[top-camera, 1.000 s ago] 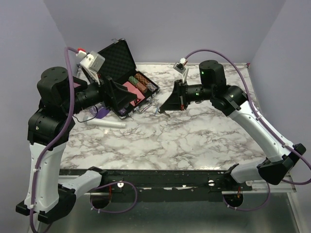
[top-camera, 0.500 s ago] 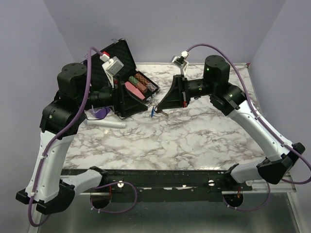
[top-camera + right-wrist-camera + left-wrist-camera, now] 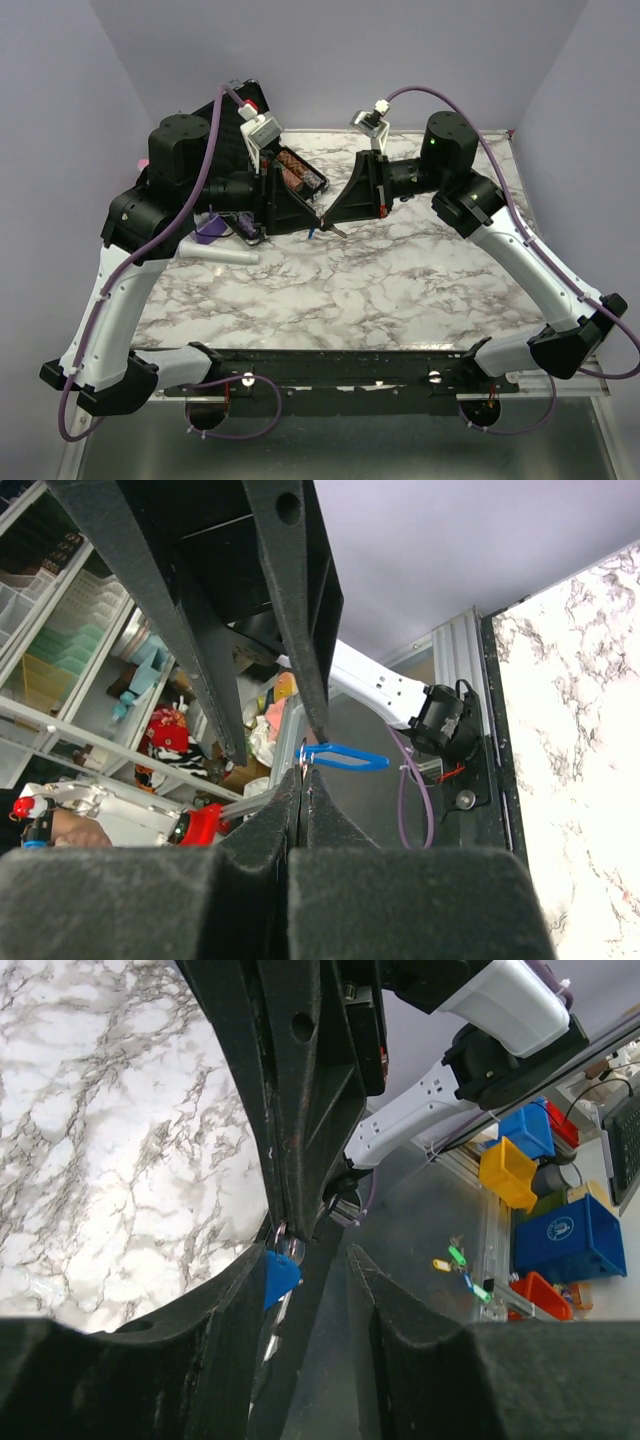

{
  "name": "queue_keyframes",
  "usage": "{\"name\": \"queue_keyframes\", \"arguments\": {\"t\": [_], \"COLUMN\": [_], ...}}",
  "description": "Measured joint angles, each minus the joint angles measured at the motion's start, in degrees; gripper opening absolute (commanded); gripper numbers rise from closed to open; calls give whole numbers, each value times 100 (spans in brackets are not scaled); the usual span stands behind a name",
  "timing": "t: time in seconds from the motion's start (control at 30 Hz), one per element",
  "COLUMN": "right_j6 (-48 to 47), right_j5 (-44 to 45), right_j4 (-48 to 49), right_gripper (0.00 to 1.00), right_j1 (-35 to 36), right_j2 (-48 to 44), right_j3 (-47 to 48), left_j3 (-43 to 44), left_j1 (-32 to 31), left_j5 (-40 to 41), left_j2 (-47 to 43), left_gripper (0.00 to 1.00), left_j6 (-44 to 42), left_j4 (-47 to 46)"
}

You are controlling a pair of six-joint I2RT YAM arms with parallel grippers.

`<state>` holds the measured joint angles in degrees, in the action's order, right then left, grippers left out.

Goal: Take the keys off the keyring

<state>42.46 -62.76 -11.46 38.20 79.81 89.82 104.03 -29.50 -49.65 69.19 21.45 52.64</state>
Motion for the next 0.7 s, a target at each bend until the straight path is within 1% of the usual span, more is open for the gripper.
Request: {"name": "queue_keyframes", "arguments": {"t": [0.13, 0.27, 0.57, 0.63, 0.7], "right_j6": [44, 101, 195, 232, 262], "right_j5": [-15, -57, -103, -111, -125], "right_j4": [35, 105, 219, 260, 291], "right_gripper": [1, 1, 1, 1, 1], "right_j1": [0, 0, 0, 0, 0], "right_j2": [0, 0, 0, 0, 0], "right_j3": [0, 0, 0, 0, 0], "left_j3": [212, 369, 398, 398, 396], "left_j1": [-79, -105, -140, -160, -192], "left_j5": [39, 120, 254, 262, 269], "left_j2": [98, 181, 227, 243, 267], "left_gripper": [39, 38, 33, 29, 21], "left_j6": [0, -28, -92, -101, -111], "left_j4": [22, 70, 245, 280, 295]}}
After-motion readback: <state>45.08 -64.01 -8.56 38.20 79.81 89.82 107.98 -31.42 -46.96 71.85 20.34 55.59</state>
